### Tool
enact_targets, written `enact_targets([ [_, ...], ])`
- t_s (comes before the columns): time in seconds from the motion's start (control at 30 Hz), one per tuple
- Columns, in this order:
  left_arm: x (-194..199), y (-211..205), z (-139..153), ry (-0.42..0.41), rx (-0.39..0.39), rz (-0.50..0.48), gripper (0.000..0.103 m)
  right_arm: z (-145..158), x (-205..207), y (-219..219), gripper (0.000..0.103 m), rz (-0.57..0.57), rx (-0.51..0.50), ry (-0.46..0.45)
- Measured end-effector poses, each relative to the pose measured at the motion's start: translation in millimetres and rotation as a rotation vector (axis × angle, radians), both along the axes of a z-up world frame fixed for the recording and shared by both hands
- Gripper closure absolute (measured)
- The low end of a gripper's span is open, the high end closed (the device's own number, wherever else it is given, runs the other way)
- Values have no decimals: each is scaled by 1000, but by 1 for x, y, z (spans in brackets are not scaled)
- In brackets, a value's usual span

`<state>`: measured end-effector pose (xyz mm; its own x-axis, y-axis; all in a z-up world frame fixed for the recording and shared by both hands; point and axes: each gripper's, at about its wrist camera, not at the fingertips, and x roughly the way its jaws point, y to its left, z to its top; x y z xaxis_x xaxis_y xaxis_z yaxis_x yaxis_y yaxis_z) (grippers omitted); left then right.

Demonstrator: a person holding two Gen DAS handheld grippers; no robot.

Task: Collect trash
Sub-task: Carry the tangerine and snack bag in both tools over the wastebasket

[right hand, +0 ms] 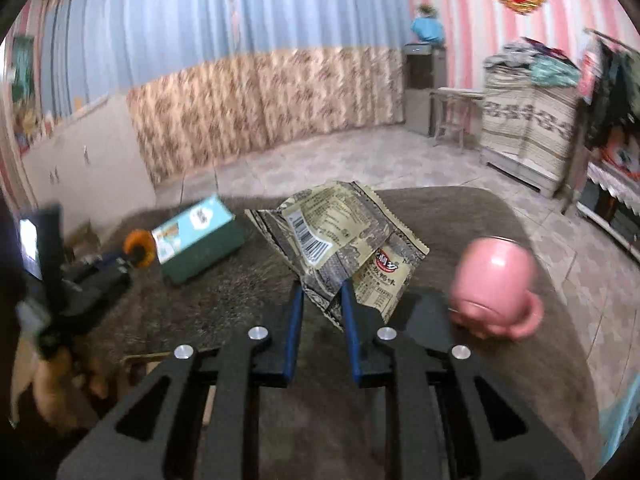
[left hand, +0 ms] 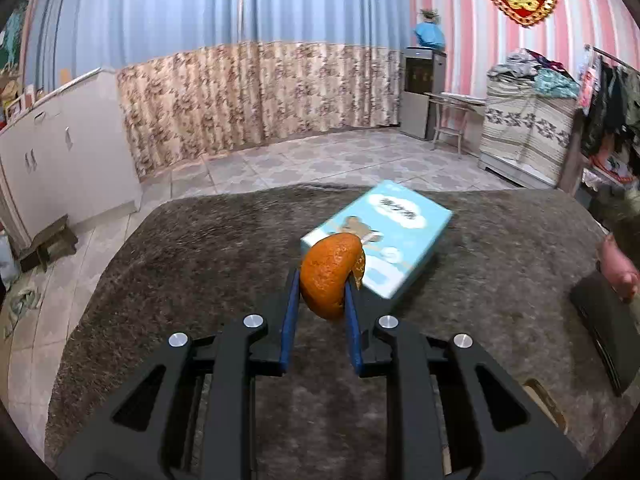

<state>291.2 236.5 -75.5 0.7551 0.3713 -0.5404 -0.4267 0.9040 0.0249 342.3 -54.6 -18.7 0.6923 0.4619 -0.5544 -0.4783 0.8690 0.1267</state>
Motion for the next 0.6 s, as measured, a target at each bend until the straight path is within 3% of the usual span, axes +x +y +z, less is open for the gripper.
enact_targets([
  [0.27, 0, -59, 21, -8, 4, -130, 83, 28, -47, -155, 83, -248, 107, -45],
  [0.4, -4, -103, 32, -20, 29, -200, 83, 25, -67, -218, 83, -378, 102, -60],
  [0.6, -10, -182, 45, -51, -35, -363, 83, 2, -80, -286, 83, -511, 100, -38],
])
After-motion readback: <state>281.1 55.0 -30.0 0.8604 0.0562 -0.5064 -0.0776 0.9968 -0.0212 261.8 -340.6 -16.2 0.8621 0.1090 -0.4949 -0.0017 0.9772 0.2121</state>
